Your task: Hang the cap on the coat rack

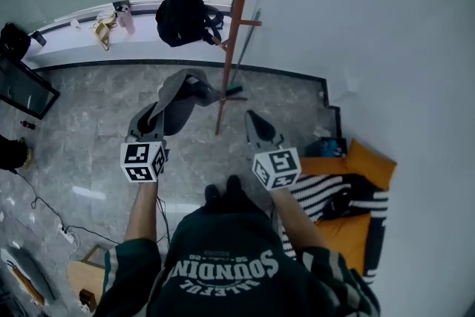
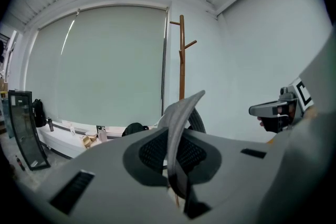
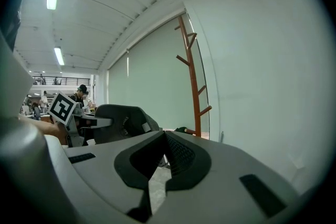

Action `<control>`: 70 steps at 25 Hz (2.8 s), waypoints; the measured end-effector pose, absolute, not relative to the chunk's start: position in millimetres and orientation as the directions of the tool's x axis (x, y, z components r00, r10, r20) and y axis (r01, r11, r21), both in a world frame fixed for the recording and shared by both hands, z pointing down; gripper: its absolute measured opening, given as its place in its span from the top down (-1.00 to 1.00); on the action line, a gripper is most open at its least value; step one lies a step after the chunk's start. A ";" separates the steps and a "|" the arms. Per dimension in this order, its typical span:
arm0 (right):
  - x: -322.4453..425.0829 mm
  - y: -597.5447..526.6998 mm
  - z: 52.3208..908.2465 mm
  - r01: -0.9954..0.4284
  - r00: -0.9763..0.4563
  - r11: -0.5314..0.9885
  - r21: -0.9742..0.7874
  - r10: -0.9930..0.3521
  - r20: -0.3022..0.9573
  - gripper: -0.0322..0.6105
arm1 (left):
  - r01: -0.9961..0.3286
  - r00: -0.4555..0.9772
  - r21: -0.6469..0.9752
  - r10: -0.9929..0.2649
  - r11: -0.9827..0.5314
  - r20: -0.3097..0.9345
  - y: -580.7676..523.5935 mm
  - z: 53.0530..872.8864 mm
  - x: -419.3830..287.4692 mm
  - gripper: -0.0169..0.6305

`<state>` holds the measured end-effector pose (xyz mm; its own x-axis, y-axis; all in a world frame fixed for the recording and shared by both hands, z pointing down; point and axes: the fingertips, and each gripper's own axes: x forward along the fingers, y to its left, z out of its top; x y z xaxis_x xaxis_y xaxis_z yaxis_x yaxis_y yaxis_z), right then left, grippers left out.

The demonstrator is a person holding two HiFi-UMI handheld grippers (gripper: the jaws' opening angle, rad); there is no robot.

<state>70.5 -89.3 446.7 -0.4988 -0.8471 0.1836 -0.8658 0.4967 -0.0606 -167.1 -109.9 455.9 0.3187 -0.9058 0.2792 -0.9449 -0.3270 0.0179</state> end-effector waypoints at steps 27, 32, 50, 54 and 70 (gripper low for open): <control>74.2 -290.2 445.4 -0.822 -0.568 0.568 -0.043 -0.810 0.145 0.90 | -0.969 0.235 -0.002 -0.919 -0.248 0.318 -276.3 469.5 -172.6 0.91; 77.5 -301.9 446.2 -0.837 -0.546 0.545 -0.052 -0.823 0.153 0.90 | -0.968 0.237 -0.007 -0.918 -0.253 0.319 -292.9 466.7 -179.3 0.91; 53.4 -300.0 455.8 -0.893 -0.446 0.448 -0.042 -0.868 0.217 0.90 | -0.935 0.333 -0.013 -0.893 -0.353 0.304 -342.6 471.8 -215.2 0.91; 40.1 -298.4 460.3 -0.888 -0.454 0.459 -0.031 -0.864 0.220 0.90 | -0.933 0.339 -0.009 -0.887 -0.360 0.313 -347.8 485.0 -223.7 0.91; 51.6 -278.4 498.2 -0.928 -0.365 0.368 -0.052 -0.875 0.317 0.90 | -0.934 0.330 -0.022 -0.887 -0.356 0.323 -426.7 523.0 -219.0 0.91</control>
<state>51.6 -278.4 498.2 -0.3652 -0.8754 0.3168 -0.9282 0.3684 -0.0519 -219.0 -426.7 523.0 0.3301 -0.8868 0.3234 -0.9343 -0.3557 -0.0219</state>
